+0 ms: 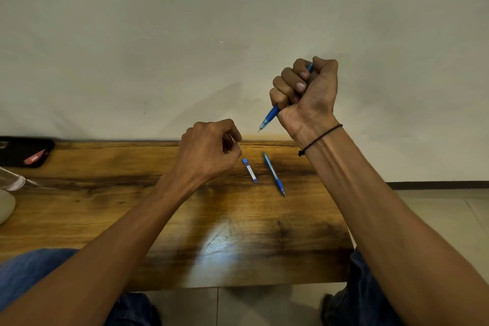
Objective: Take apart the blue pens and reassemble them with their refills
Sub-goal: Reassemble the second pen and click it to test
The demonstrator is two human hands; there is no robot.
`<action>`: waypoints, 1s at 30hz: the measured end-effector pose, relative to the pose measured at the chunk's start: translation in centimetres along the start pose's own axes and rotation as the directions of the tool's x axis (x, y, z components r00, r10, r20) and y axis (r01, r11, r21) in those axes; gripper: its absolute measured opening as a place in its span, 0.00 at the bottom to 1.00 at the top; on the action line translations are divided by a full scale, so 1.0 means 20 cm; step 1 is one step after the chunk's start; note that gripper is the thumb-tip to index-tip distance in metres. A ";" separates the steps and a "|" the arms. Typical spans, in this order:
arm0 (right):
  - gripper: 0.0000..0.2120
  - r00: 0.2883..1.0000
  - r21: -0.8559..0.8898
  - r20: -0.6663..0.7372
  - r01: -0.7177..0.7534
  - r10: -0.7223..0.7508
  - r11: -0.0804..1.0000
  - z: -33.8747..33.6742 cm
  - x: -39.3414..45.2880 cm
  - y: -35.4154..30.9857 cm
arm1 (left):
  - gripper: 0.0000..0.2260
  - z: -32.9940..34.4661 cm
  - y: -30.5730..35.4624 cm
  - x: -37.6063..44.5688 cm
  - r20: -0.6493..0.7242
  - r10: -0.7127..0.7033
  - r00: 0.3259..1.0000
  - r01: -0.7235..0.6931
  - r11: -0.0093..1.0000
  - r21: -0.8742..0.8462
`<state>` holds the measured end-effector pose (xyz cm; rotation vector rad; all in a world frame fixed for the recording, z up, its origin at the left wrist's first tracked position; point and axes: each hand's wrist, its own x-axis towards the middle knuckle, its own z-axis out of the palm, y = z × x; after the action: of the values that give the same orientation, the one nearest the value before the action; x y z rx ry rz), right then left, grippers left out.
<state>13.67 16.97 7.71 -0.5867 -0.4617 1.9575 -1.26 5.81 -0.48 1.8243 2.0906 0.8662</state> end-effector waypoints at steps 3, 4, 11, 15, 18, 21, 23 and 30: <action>0.22 1.000 0.006 0.003 -0.001 0.001 1.000 0.00 0.00 0.00 | 0.06 0.00 0.00 0.00 -0.004 0.006 1.000 -0.006 1.000 -0.003; 0.22 1.000 0.008 0.007 -0.002 0.002 1.000 0.00 0.00 -0.01 | 0.05 0.00 0.01 0.00 -0.005 0.007 1.000 -0.007 1.000 -0.003; 0.21 1.000 0.009 0.014 -0.005 0.005 1.000 -0.01 0.00 -0.01 | 0.05 0.00 0.01 0.00 -0.005 0.006 1.000 -0.006 1.000 -0.005; 0.22 1.000 0.004 0.012 -0.005 0.005 1.000 -0.01 0.01 -0.01 | 0.05 0.01 0.01 0.00 -0.005 0.003 1.000 -0.003 1.000 -0.003; 0.21 1.000 0.001 0.008 -0.004 0.004 1.000 -0.02 0.01 -0.02 | 0.06 0.02 0.01 0.00 -0.003 0.005 1.000 -0.005 1.000 -0.006; 0.21 1.000 0.001 0.003 -0.002 0.002 1.000 -0.02 0.01 -0.02 | 0.06 0.02 0.01 0.01 -0.002 0.005 1.000 -0.005 1.000 0.000; 0.21 1.000 -0.001 0.001 -0.001 0.001 1.000 -0.02 0.01 -0.02 | 0.06 0.02 0.01 0.00 -0.006 0.004 1.000 -0.004 1.000 -0.002; 0.22 1.000 -0.026 0.013 -0.016 0.016 1.000 -0.03 0.02 -0.01 | 0.06 0.02 0.00 0.00 -0.010 0.007 1.000 -0.007 1.000 0.002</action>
<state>14.07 17.55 7.26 -0.5960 -0.4926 1.9740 -1.04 5.95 -0.84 1.8336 2.0928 0.8766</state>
